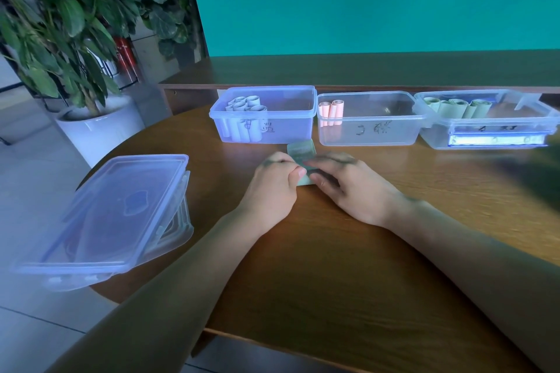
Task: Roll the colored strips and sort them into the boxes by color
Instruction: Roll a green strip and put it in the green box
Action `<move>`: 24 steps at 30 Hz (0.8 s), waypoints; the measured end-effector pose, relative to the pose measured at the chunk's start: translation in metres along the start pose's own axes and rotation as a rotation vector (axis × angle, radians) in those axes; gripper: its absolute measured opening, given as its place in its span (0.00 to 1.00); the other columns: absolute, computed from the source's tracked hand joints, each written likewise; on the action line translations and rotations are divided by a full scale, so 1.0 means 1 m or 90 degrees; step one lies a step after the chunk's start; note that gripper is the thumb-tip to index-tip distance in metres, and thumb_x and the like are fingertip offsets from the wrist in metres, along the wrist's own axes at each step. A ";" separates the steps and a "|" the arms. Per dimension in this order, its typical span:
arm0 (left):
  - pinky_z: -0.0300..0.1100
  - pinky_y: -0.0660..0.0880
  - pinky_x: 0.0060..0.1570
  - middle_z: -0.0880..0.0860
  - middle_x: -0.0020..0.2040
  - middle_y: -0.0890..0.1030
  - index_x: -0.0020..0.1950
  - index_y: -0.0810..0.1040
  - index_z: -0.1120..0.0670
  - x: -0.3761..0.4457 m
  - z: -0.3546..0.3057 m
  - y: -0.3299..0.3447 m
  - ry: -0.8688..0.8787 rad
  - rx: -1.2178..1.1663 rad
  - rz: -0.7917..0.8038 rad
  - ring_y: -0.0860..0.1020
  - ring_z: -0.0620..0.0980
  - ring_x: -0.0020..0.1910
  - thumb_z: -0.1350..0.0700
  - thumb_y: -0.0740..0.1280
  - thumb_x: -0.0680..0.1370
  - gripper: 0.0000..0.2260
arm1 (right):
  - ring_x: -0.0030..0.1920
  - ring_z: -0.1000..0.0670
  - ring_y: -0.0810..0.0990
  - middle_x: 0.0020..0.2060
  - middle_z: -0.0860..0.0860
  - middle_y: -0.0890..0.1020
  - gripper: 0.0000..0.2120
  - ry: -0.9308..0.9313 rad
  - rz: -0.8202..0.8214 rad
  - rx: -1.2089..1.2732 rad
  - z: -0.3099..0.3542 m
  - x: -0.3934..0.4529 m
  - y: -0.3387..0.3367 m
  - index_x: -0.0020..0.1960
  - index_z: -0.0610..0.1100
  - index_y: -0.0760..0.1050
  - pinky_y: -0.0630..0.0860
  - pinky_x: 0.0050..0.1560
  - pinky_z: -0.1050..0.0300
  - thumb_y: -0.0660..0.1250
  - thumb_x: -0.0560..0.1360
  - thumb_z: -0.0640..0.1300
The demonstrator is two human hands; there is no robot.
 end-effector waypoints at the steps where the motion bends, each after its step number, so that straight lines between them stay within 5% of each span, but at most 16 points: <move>1: 0.36 0.70 0.55 0.50 0.59 0.77 0.60 0.81 0.57 0.000 0.000 0.000 -0.004 0.001 0.007 0.74 0.45 0.53 0.54 0.58 0.85 0.14 | 0.65 0.50 0.75 0.64 0.50 0.79 0.19 0.004 0.009 0.014 0.001 0.000 -0.001 0.75 0.53 0.68 0.74 0.66 0.51 0.58 0.85 0.52; 10: 0.48 0.76 0.57 0.49 0.57 0.81 0.65 0.75 0.48 -0.003 -0.004 -0.005 -0.012 -0.033 0.011 0.78 0.49 0.55 0.51 0.60 0.85 0.10 | 0.48 0.57 0.74 0.51 0.55 0.79 0.08 -0.012 -0.006 0.075 -0.001 0.004 0.000 0.62 0.54 0.69 0.73 0.51 0.55 0.62 0.83 0.51; 16: 0.49 0.77 0.48 0.47 0.46 0.79 0.53 0.77 0.49 -0.002 -0.001 -0.004 0.004 -0.022 -0.014 0.77 0.47 0.45 0.53 0.61 0.84 0.06 | 0.45 0.53 0.76 0.44 0.55 0.79 0.07 -0.003 -0.033 0.088 -0.004 0.008 0.001 0.57 0.51 0.74 0.76 0.48 0.48 0.62 0.83 0.52; 20: 0.41 0.75 0.52 0.46 0.52 0.81 0.59 0.79 0.51 -0.003 -0.002 -0.003 0.002 -0.024 -0.006 0.78 0.45 0.50 0.49 0.65 0.82 0.10 | 0.45 0.50 0.80 0.45 0.52 0.82 0.09 0.012 -0.043 0.098 -0.006 0.011 0.002 0.58 0.50 0.76 0.78 0.48 0.47 0.62 0.83 0.53; 24: 0.36 0.69 0.57 0.48 0.60 0.78 0.63 0.79 0.52 -0.002 0.000 -0.004 0.018 -0.001 -0.006 0.76 0.45 0.56 0.51 0.67 0.79 0.13 | 0.52 0.52 0.80 0.54 0.52 0.81 0.11 0.012 -0.041 0.095 -0.006 0.011 0.001 0.61 0.48 0.79 0.76 0.55 0.57 0.62 0.84 0.51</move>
Point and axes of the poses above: each hand's wrist, its own x-axis towards the middle knuckle, its own y-axis out of the palm, z = x × y, the point moved 2 cm from there along x, towards the middle knuckle
